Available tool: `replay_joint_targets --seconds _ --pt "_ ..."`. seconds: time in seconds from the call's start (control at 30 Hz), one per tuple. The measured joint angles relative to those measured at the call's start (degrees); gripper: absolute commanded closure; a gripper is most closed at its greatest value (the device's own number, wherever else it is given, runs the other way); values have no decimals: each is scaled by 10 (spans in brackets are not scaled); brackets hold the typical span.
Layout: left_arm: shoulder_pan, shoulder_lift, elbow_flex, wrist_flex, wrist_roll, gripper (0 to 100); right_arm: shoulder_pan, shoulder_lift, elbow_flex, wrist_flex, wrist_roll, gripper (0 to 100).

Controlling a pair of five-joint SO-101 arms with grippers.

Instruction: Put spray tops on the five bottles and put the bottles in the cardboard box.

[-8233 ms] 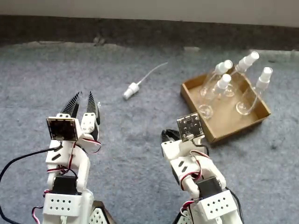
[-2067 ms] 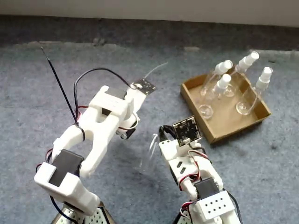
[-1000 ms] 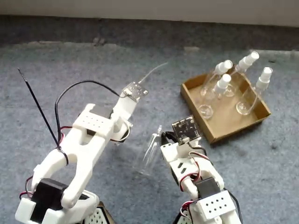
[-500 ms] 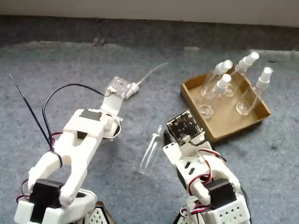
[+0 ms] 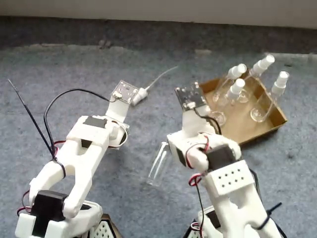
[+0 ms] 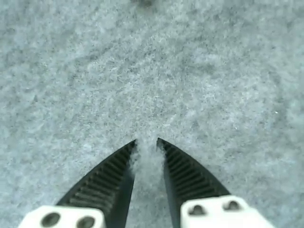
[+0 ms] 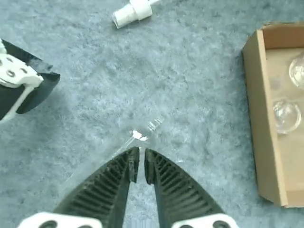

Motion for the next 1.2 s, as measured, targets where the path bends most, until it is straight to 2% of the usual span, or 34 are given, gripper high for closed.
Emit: replay_joint_targets --seconds 0.07,0.27,0.37,0.5,0.77,1.2 --pt "0 0 0 0 0 986 0 70 -65 45 -17 958" --pt "-37 0 0 -16 2 986 -4 244 -269 180 -95 740" --pt "-47 0 0 -23 4 986 -16 316 -353 232 -138 673" --pt "-47 0 0 -26 4 986 -43 396 -422 281 -180 666" --pt "-69 0 0 -27 4 986 -139 536 -427 316 -190 666" --pt "-69 0 0 -27 4 986 -149 556 -472 317 -191 666"
